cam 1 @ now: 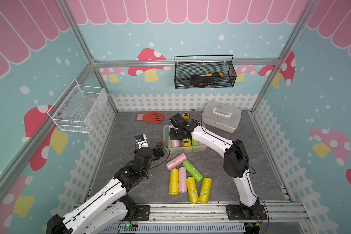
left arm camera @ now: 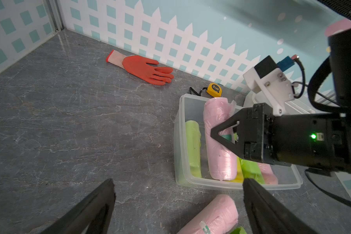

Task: Put the roll of trash bags into the storage box
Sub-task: Place the roll of trash bags in the storage box.

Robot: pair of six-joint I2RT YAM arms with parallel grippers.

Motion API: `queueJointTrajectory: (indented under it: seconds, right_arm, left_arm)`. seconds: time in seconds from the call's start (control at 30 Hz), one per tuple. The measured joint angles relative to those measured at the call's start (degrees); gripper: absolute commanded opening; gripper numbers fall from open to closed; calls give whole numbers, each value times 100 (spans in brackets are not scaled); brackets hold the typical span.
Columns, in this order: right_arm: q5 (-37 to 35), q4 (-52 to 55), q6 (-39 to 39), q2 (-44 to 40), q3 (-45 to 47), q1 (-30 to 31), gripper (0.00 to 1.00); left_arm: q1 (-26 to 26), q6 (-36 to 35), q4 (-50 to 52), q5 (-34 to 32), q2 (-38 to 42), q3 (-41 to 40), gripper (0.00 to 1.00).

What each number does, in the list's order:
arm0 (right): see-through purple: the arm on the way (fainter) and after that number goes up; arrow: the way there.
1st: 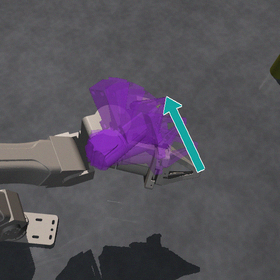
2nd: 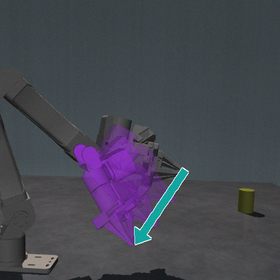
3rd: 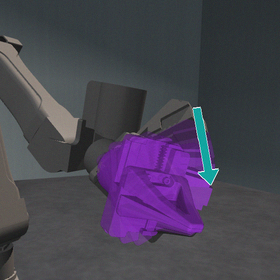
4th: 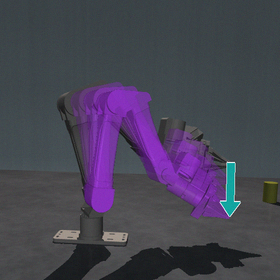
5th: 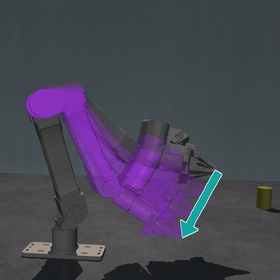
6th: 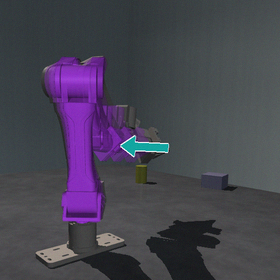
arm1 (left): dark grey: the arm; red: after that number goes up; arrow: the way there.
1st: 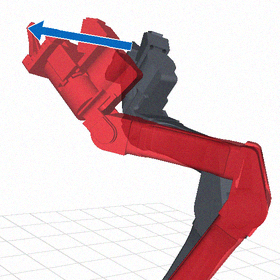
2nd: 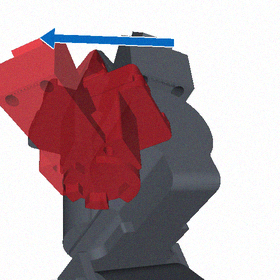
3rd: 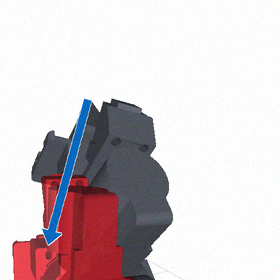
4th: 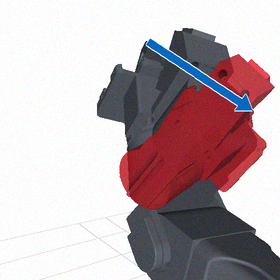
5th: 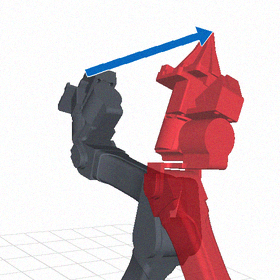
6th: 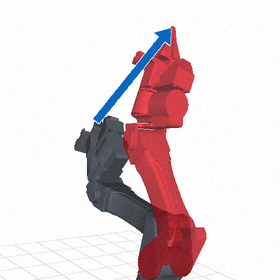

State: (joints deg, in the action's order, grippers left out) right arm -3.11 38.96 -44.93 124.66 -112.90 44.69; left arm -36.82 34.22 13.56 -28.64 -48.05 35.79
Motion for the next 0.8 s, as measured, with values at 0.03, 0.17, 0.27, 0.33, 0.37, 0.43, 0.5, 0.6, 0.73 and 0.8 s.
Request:
queueJointTrajectory:
  seconds: [0.03,0.17,0.27,0.33,0.37,0.43,0.5,0.6,0.73,0.8]
  right_arm:
    - [-2,15,-42,48,-15,0,2]
    - [-48,52,-96,144,-17,-2,2]
    - [-98,90,-101,184,-17,-7,2]
    - [-114,92,-101,201,-17,-7,2]
    - [-118,94,-101,216,-17,-7,2]
    - [-129,90,-105,275,-17,-7,3]
    - [-140,85,-107,385,-17,-7,3]
    - [-234,79,-127,599,-17,-7,4]
    - [-313,79,-173,811,-17,-17,5]
    - [-339,63,-210,918,-17,-17,8]
  left_arm:
    - [0,4,0,2,0,0,99]
    - [0,9,0,20,0,0,99]
    - [0,9,0,20,0,0,99]
    - [0,9,0,20,0,0,99]
    - [0,9,0,20,0,0,99]
    - [0,9,0,20,0,0,99]
    - [0,9,0,20,0,0,99]
    - [0,9,0,20,0,0,99]
    - [0,9,0,20,0,0,99]
    - [0,9,0,20,0,0,99]
